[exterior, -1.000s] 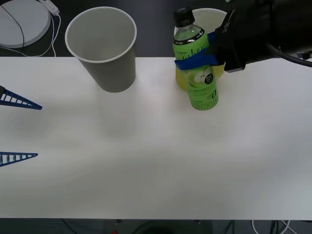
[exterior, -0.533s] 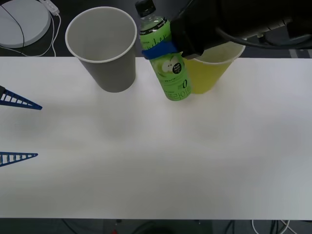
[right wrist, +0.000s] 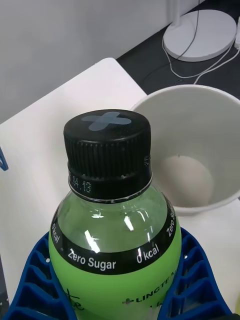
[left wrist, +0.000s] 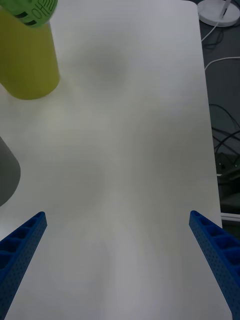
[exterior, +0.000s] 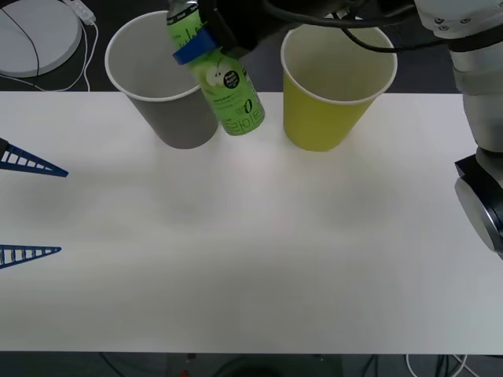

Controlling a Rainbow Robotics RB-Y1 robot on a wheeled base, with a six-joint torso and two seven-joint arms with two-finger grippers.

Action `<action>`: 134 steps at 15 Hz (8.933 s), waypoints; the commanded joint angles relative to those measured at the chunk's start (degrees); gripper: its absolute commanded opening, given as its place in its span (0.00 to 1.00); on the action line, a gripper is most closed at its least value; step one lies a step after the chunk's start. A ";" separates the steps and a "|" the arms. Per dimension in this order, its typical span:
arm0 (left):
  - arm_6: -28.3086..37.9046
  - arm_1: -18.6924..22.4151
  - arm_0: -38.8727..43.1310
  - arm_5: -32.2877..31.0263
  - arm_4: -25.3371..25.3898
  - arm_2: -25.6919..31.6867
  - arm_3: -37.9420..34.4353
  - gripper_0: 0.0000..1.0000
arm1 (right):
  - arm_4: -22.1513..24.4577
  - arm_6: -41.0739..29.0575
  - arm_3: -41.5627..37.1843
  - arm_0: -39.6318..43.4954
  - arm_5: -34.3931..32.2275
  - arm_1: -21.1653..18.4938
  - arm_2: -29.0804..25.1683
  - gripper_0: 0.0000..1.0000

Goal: Put the can into the green bin and the plastic bottle into the gray bin

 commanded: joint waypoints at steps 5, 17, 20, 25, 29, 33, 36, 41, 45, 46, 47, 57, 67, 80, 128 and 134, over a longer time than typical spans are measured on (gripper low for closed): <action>0.00 0.00 0.00 0.00 0.00 0.00 0.00 1.00 | 4.00 0.00 11.65 -8.14 0.03 4.32 0.44 0.00; 0.00 0.00 0.00 0.00 0.00 0.00 0.00 1.00 | 10.77 0.00 35.73 -21.67 7.85 11.09 3.07 0.00; 0.00 0.00 0.00 0.00 0.00 0.00 0.00 1.00 | 11.56 0.00 41.18 -24.05 10.67 12.50 3.25 0.00; 0.00 0.00 0.00 0.00 0.00 0.00 0.00 1.00 | 12.53 0.00 47.33 -26.51 15.15 14.26 4.74 0.00; 0.00 0.00 0.00 0.00 0.00 0.00 0.00 1.00 | 12.97 -0.61 47.59 -26.68 16.73 14.52 6.24 0.00; 0.00 0.00 0.00 0.00 0.00 0.00 0.00 1.00 | 12.88 -0.61 47.68 -26.77 16.73 14.52 6.24 0.09; 0.00 0.00 0.00 0.00 0.00 0.00 0.00 1.00 | 12.70 -0.70 47.59 -26.77 17.08 14.52 6.24 1.00; 0.00 0.00 0.00 0.00 0.00 0.00 0.00 1.00 | 12.18 -0.61 47.59 -26.77 17.61 14.52 6.24 1.00; 0.00 0.00 0.00 0.00 0.00 0.00 0.00 1.00 | 11.82 -0.61 47.59 -26.77 17.87 14.52 6.24 1.00; 0.00 0.00 0.00 0.00 0.00 0.00 0.00 1.00 | 11.74 -0.61 47.59 -26.77 17.96 14.52 6.24 1.00; 0.00 0.00 0.00 0.00 0.00 0.00 0.00 1.00 | 11.74 -0.61 47.59 -26.77 18.05 14.52 6.24 1.00; 0.00 0.00 0.00 0.00 0.00 0.00 0.00 1.00 | 10.15 1.23 40.82 -22.55 18.22 12.06 6.24 1.00; 0.00 0.00 0.00 0.00 0.00 0.00 0.00 1.00 | 1.63 7.65 14.90 -5.33 18.22 2.21 6.24 1.00; 0.00 0.00 0.00 0.00 0.00 0.00 0.00 1.00 | -14.37 15.21 -15.25 21.31 28.95 -18.88 5.54 1.00; 0.00 0.00 0.00 0.00 0.00 0.00 0.00 1.00 | -49.44 73.92 -24.74 79.31 18.84 -44.72 -34.81 1.00; 0.00 0.00 0.00 0.00 0.00 0.00 0.00 1.00 | -50.49 73.92 -24.74 79.40 18.40 -44.28 -34.72 1.00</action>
